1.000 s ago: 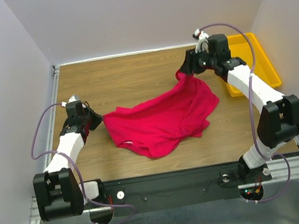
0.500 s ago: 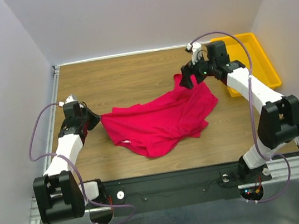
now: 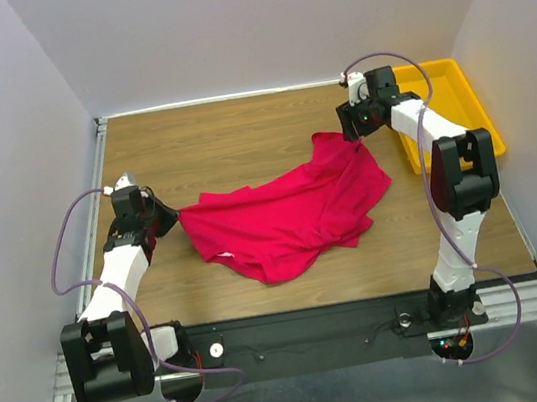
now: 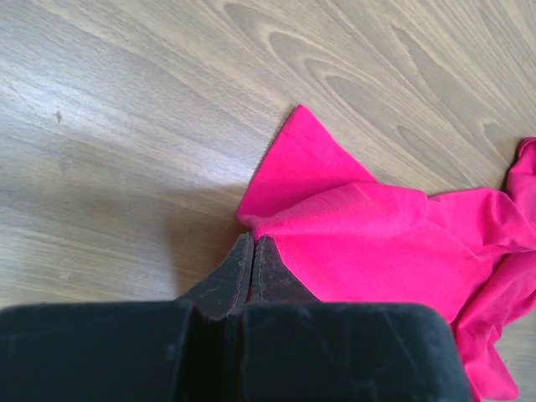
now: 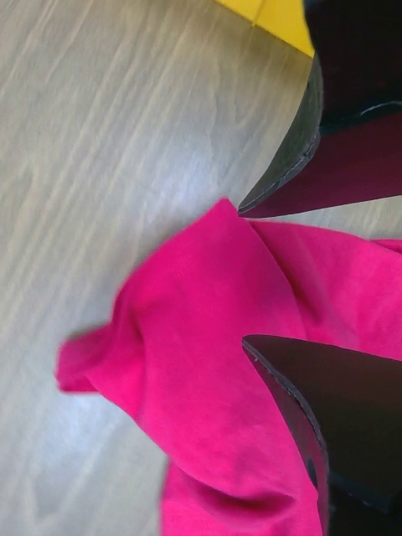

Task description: Fold and stack the t-shirts

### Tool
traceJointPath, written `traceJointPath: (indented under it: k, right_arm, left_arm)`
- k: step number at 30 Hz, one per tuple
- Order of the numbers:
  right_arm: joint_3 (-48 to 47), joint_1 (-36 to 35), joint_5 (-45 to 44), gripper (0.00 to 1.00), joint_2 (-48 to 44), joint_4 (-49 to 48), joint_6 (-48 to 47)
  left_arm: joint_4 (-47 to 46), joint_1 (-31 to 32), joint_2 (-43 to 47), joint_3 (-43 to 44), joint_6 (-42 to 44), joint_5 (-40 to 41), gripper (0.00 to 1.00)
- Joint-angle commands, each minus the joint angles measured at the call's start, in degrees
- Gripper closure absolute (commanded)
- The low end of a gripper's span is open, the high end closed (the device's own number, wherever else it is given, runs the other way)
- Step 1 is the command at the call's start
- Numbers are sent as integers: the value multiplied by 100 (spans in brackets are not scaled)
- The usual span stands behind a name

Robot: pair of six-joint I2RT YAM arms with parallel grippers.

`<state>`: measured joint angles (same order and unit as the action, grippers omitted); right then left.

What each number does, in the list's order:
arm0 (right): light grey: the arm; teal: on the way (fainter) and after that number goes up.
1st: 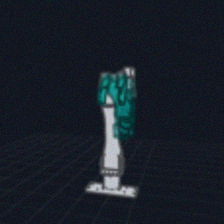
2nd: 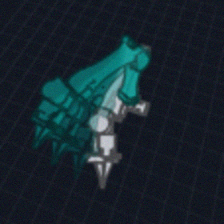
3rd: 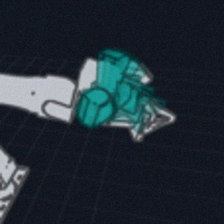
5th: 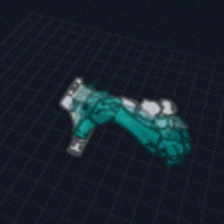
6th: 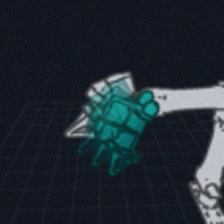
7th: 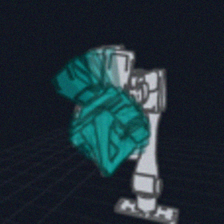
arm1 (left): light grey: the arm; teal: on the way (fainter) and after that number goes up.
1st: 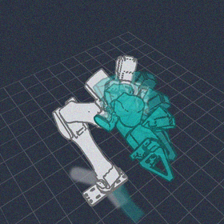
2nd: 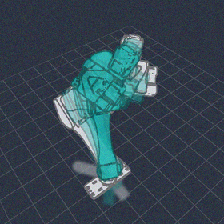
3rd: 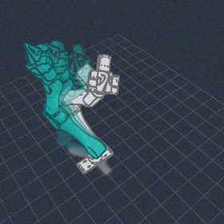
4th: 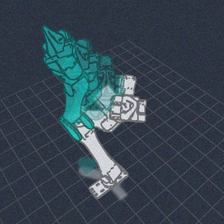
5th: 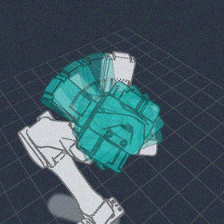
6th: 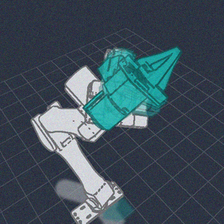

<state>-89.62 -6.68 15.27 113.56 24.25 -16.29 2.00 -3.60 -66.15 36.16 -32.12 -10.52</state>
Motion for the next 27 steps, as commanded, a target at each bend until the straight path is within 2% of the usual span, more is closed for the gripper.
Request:
traceJointPath:
  k: [1, 5, 7, 8, 10, 13, 17, 27]
  right_arm:
    - [-564, 88, -419, 35, 61, -61, 513]
    - [-653, 123, -639, 33, 140, -26, -398]
    - [-670, 237, -648, 43, 175, 18, -629]
    - [-888, 307, -404, 47, 323, 297, -568]
    - [-1100, 430, -122, 48, 474, 736, -385]
    - [-1075, 430, 64, 49, 615, 783, 55]
    - [-1136, 430, 73, 43, 922, 792, 924]
    - [-1347, 439, 248, 44, 1432, 783, 1489]
  left_arm:
    - [-174, -89, 164, -57, 153, -2, 100]
    - [-174, -150, 181, -92, 180, -46, 100]
    - [-165, -159, 190, -83, 215, -55, 100]
    - [-174, -176, 190, -48, 258, -64, 100]
    - [-174, -185, 190, -39, 268, -73, 100]
    - [-174, -194, 173, -57, 268, -134, 100]
    - [-174, -194, 138, -101, 259, -222, 100]
    - [-297, -212, 173, -101, 241, -248, 100]
